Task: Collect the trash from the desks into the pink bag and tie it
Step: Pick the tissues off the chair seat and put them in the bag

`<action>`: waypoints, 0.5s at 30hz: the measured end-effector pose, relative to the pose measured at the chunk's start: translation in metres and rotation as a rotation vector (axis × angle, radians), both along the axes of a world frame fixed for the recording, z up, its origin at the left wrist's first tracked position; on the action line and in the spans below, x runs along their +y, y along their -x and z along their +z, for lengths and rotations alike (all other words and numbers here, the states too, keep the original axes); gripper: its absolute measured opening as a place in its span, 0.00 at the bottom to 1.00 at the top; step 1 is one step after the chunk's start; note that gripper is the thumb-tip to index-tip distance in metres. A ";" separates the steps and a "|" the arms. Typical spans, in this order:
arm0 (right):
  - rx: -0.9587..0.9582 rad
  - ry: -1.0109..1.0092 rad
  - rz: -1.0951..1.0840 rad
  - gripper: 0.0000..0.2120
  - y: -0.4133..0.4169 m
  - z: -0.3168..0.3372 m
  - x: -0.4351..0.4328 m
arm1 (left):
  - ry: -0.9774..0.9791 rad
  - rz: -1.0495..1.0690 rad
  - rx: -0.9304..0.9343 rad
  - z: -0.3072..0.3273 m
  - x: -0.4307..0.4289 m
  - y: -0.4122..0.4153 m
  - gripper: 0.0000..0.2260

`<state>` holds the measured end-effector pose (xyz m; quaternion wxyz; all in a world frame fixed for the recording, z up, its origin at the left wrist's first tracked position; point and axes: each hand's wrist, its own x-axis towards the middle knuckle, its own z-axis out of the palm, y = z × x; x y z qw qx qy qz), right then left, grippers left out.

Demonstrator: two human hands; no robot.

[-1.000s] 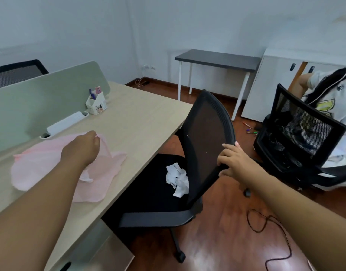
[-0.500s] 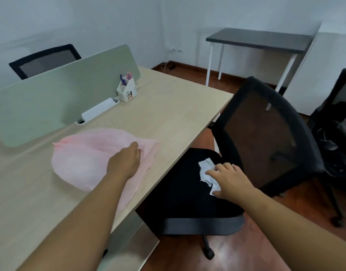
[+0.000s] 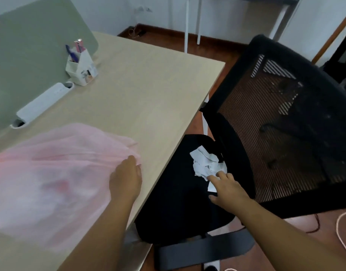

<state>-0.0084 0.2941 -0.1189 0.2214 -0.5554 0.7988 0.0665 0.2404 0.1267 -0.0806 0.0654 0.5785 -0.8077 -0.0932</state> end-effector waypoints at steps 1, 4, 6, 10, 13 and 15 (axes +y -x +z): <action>-0.047 -0.002 -0.041 0.32 0.008 -0.011 -0.009 | 0.036 0.021 -0.021 -0.006 -0.005 0.005 0.08; -0.144 -0.035 -0.135 0.37 0.026 -0.042 -0.037 | 0.125 0.081 -0.042 -0.015 -0.007 0.011 0.07; -0.140 -0.090 -0.128 0.41 0.039 -0.067 -0.055 | 0.158 0.116 -0.043 -0.023 -0.008 0.015 0.10; 0.035 -0.304 0.076 0.53 0.053 -0.110 -0.088 | 0.179 0.156 -0.047 -0.028 -0.013 0.015 0.11; 0.226 -0.480 0.264 0.56 0.064 -0.133 -0.103 | 0.186 0.180 -0.040 -0.034 -0.017 0.015 0.11; 0.288 -0.492 0.279 0.55 0.071 -0.142 -0.105 | 0.196 0.177 -0.027 -0.033 -0.017 0.017 0.11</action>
